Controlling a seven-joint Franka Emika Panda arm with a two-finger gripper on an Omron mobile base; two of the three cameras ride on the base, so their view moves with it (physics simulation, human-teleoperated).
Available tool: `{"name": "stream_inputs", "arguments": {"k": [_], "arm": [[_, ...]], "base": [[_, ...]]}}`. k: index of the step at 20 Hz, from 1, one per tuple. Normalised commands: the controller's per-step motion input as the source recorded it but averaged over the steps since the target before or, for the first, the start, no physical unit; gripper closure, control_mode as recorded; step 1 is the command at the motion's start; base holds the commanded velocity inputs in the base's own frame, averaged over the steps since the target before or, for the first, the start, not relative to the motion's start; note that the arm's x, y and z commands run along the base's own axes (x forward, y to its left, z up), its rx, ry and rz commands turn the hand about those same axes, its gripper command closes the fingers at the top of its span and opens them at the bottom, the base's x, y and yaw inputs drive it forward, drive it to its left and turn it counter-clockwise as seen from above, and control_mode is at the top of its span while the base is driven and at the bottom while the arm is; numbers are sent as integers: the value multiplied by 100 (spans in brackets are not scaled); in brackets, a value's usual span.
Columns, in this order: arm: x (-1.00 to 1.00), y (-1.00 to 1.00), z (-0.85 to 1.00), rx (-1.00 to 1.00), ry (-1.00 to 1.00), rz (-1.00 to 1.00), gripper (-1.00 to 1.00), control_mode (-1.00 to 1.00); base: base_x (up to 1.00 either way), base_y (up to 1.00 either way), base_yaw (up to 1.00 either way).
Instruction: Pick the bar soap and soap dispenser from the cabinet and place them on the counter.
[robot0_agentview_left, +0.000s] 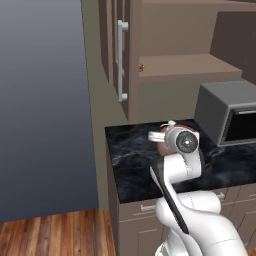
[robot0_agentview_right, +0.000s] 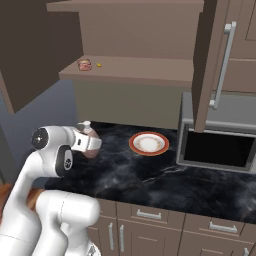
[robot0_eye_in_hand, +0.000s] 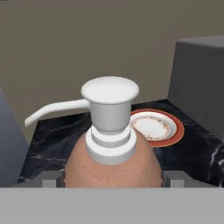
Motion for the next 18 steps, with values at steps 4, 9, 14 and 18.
{"name": "stream_inputs", "arguments": {"k": [4,9,14,18], "arm": [[2,-2,-68,-10,-18,0,100,-100],[2,-7,-74,-10,-21,0,100,-100],[0,-25,-52,-1,-12,-4,100,-100],[0,-44,-33,5,-1,-12,100,-100]], "base": [[0,0,0],[0,0,0],[0,0,0],[0,0,0]]}}
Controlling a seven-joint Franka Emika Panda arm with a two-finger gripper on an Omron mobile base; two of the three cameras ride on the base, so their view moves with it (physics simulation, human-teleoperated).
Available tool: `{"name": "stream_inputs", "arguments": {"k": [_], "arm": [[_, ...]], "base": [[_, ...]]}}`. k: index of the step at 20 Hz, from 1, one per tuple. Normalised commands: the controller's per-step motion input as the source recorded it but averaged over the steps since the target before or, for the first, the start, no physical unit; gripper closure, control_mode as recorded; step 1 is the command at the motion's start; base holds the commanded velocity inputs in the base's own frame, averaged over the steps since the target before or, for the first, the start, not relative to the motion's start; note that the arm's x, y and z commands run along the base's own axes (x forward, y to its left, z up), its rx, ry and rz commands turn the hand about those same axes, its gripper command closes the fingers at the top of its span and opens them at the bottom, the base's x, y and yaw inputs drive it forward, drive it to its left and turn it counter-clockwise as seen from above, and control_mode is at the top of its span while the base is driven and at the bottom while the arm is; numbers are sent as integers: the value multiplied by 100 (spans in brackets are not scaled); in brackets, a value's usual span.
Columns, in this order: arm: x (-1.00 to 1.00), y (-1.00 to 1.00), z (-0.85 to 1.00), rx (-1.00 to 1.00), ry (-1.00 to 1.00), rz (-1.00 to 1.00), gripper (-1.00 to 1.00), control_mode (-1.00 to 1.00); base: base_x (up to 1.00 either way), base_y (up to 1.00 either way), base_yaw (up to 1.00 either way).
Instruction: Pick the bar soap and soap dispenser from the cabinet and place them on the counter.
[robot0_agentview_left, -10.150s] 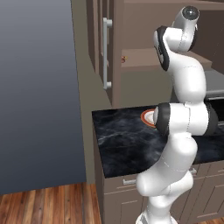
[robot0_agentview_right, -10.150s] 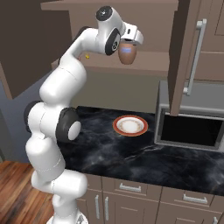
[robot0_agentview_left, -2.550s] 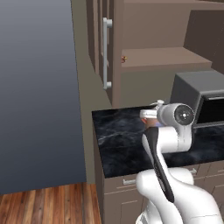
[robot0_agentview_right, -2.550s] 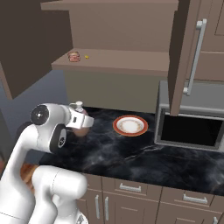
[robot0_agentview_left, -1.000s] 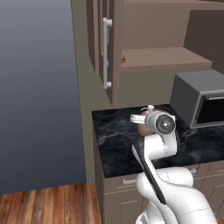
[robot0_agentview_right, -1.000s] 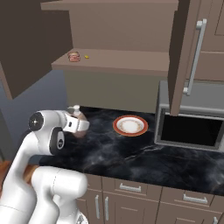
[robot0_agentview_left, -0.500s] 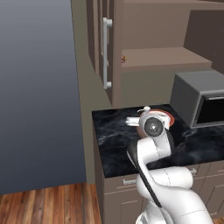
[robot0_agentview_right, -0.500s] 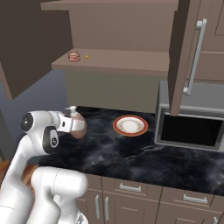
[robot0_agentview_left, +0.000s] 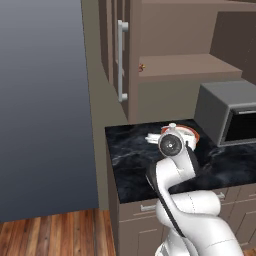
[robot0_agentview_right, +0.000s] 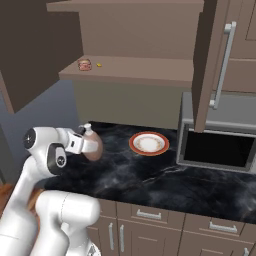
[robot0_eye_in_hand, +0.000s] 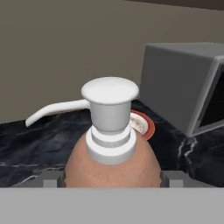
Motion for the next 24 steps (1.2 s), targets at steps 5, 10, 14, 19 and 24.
{"name": "stream_inputs", "arguments": {"k": [5,10,14,19,24], "arm": [[0,-24,-34,4,-2,-8,100,-100],[-9,-1,-50,7,-11,-3,100,-100],[7,-14,-66,6,-10,-7,100,-100],[20,-21,-78,0,-16,-10,100,-100],[23,-9,-81,-1,-17,-8,100,-100]], "base": [[0,0,0],[0,0,0],[0,0,0],[0,0,0],[0,0,0]]}}
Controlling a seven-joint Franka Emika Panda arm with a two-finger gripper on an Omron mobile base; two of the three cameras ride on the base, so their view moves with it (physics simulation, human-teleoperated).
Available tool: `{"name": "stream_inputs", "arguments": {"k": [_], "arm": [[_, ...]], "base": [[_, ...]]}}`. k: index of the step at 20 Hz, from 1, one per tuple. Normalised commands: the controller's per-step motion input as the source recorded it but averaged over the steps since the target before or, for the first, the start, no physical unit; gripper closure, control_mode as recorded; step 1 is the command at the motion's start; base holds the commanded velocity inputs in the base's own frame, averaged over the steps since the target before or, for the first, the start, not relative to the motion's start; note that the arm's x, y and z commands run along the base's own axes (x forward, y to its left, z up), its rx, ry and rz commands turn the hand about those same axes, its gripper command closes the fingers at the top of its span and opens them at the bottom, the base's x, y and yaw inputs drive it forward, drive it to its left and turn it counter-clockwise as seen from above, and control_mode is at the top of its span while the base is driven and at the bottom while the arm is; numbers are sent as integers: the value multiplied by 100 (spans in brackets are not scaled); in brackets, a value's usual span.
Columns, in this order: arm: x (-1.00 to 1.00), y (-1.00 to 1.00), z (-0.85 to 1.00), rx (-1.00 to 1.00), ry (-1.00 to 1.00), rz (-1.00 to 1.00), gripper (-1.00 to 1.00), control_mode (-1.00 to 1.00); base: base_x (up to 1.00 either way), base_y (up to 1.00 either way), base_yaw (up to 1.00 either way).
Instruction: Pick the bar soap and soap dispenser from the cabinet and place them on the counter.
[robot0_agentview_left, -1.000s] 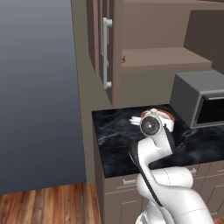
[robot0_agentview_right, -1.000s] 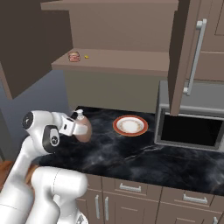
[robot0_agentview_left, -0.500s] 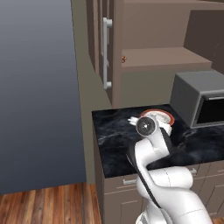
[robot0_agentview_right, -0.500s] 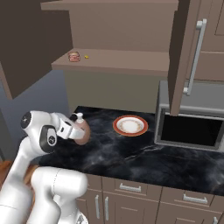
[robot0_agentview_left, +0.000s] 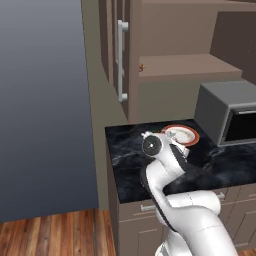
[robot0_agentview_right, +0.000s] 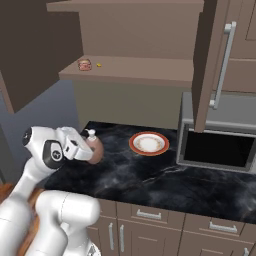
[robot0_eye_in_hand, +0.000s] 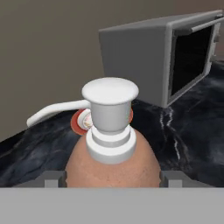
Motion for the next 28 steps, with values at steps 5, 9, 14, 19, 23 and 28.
{"name": "stream_inputs", "arguments": {"k": [5,9,14,19,23,28], "arm": [[28,-6,-89,-3,-12,-8,100,-100],[29,-12,-69,-8,-6,-8,100,-100],[37,-11,-58,-9,1,-6,100,-100],[30,-16,-47,-3,-1,-5,100,-100],[17,-12,-27,0,0,-2,100,-100],[9,-7,-16,0,1,0,100,-100]], "base": [[0,0,0],[0,0,0],[0,0,0],[0,0,0],[0,0,0],[0,0,0]]}}
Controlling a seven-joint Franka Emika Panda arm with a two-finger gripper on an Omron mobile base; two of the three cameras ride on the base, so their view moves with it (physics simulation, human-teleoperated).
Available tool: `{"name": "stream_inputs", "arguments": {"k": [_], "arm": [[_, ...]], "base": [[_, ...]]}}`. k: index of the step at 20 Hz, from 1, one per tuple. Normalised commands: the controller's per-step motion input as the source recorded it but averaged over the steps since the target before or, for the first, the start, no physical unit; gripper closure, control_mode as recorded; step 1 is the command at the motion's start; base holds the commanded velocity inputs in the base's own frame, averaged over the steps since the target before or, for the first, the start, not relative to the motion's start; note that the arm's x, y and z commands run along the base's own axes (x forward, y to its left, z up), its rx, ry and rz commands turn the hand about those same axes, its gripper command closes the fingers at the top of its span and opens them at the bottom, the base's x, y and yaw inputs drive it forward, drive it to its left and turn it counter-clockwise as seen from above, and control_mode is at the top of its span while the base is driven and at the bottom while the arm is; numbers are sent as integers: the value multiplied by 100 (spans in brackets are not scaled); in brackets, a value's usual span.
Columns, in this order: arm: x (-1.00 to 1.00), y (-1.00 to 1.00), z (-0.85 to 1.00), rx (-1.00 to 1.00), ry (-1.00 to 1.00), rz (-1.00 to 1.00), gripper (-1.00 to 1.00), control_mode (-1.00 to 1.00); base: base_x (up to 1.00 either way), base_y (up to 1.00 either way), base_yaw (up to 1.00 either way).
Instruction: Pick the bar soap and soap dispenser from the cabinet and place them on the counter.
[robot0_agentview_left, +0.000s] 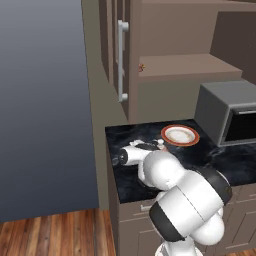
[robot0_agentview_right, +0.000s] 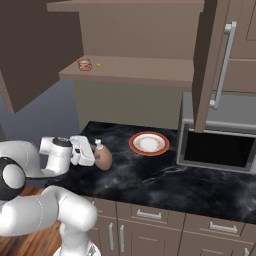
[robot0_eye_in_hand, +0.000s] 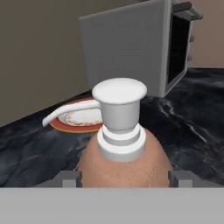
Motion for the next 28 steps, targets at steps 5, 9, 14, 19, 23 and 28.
{"name": "stream_inputs", "arguments": {"k": [5,9,14,19,23,28], "arm": [[4,-9,-9,2,0,0,100,-100],[-6,-6,-16,1,-2,0,100,-100],[-9,0,-12,2,0,0,-100,-100],[0,0,-1,1,0,0,-100,-100],[-2,0,0,0,-1,0,-100,-100],[-2,-2,0,0,0,0,-100,-100]], "base": [[0,0,0],[0,0,0],[0,0,0],[0,0,0],[0,0,0],[0,0,0]]}}
